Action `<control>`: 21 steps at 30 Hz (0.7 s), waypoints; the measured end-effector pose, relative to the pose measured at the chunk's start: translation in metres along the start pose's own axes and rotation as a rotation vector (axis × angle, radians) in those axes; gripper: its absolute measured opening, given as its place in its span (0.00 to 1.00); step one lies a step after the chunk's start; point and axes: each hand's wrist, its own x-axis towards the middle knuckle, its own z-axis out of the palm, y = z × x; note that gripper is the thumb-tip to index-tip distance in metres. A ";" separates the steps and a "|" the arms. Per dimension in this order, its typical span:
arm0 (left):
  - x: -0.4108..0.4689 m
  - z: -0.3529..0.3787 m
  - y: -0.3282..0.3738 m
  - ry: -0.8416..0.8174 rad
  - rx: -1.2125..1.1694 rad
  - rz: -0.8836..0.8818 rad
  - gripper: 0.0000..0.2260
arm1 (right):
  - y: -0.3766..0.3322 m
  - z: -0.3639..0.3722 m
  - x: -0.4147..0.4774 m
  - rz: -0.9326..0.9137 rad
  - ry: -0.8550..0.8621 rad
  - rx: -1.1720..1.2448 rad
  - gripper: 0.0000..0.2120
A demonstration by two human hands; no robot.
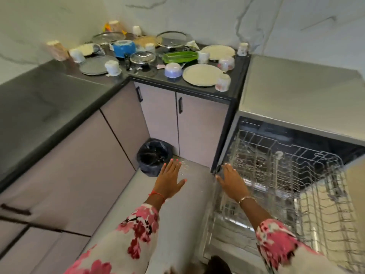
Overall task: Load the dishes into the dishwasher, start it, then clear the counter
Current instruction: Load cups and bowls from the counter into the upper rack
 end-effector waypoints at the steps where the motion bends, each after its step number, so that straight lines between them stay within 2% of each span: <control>1: 0.000 -0.009 -0.015 0.028 0.005 -0.008 0.43 | -0.016 0.000 0.009 -0.029 -0.009 -0.008 0.27; 7: 0.040 -0.045 -0.086 0.125 0.018 -0.062 0.43 | -0.082 -0.011 0.079 -0.143 0.035 -0.062 0.28; 12: 0.093 -0.070 -0.125 0.161 0.014 -0.068 0.31 | -0.112 -0.021 0.147 -0.174 0.092 -0.104 0.28; 14: 0.120 -0.078 -0.142 0.153 0.000 -0.065 0.30 | -0.120 -0.026 0.177 -0.169 0.090 -0.093 0.28; 18: 0.186 -0.095 -0.180 0.130 0.036 -0.084 0.31 | -0.129 -0.038 0.253 -0.175 0.126 -0.089 0.29; 21: 0.242 -0.117 -0.202 0.147 0.017 -0.091 0.41 | -0.136 -0.059 0.315 -0.187 0.151 -0.089 0.29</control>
